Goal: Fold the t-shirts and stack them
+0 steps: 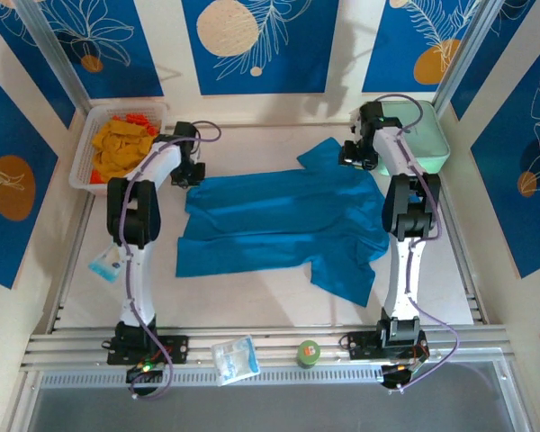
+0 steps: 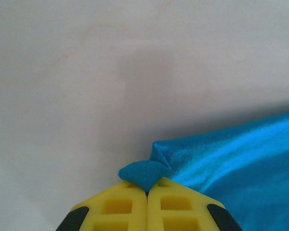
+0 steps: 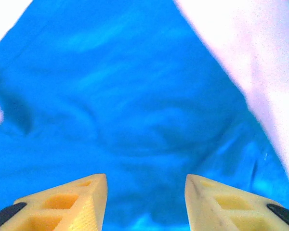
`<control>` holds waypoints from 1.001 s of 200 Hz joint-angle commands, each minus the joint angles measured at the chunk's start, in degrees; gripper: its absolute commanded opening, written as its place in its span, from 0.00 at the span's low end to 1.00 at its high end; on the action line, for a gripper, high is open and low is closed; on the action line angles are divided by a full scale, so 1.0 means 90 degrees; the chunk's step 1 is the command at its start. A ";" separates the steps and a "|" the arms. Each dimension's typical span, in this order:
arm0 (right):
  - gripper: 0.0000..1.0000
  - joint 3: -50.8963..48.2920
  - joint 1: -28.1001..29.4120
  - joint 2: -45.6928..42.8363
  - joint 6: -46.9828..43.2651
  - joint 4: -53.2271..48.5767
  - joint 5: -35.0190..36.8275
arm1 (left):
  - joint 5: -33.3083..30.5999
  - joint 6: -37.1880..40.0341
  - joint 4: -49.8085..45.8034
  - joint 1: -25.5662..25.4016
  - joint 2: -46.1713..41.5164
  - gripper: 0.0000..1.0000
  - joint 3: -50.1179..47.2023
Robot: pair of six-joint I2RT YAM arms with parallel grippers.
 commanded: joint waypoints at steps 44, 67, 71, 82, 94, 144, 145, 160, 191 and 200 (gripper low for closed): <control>0.48 0.1354 -0.0073 0.1274 -0.0239 -0.1050 0.0714 | 0.0228 -0.0119 0.0331 -0.0090 -0.0270 0.00 -0.0408; 0.37 0.1057 -0.0064 0.1261 -0.0186 -0.1076 0.0723 | 0.0239 -0.0150 0.0487 -0.0095 -0.0401 0.00 -0.0654; 0.33 0.0971 -0.0064 0.1237 -0.0176 -0.1063 0.0692 | 0.0239 -0.0159 0.0522 -0.0087 -0.0431 0.00 -0.0709; 0.24 0.0725 -0.0064 0.1160 -0.0140 -0.1022 0.0583 | 0.0239 -0.0204 0.0585 -0.0097 -0.0501 0.00 -0.0842; 0.10 0.0418 -0.0039 0.1011 -0.0115 -0.0961 0.0470 | 0.0266 -0.0232 0.0651 -0.0094 -0.0573 0.00 -0.0953; 0.00 -0.2021 0.0205 -0.0693 0.0360 -0.0062 -0.0157 | 0.0219 -0.0286 0.0853 -0.0095 -0.0919 0.00 -0.1373; 0.00 -0.2071 0.0217 -0.0732 0.0373 -0.0044 -0.0161 | 0.0219 -0.0288 0.0858 -0.0095 -0.0927 0.00 -0.1379; 0.00 -0.2707 0.0419 -0.1210 0.0534 0.0132 -0.0209 | 0.0210 -0.0299 0.0886 -0.0095 -0.1000 0.00 -0.1455; 0.10 -0.3735 0.0822 -0.1748 0.0906 0.0404 -0.0340 | 0.0171 -0.0296 0.0940 -0.0099 -0.1086 0.00 -0.1585; 0.14 -0.3931 0.0917 -0.1846 0.0997 0.0470 -0.0351 | 0.0171 -0.0301 0.0970 -0.0092 -0.1101 0.00 -0.1644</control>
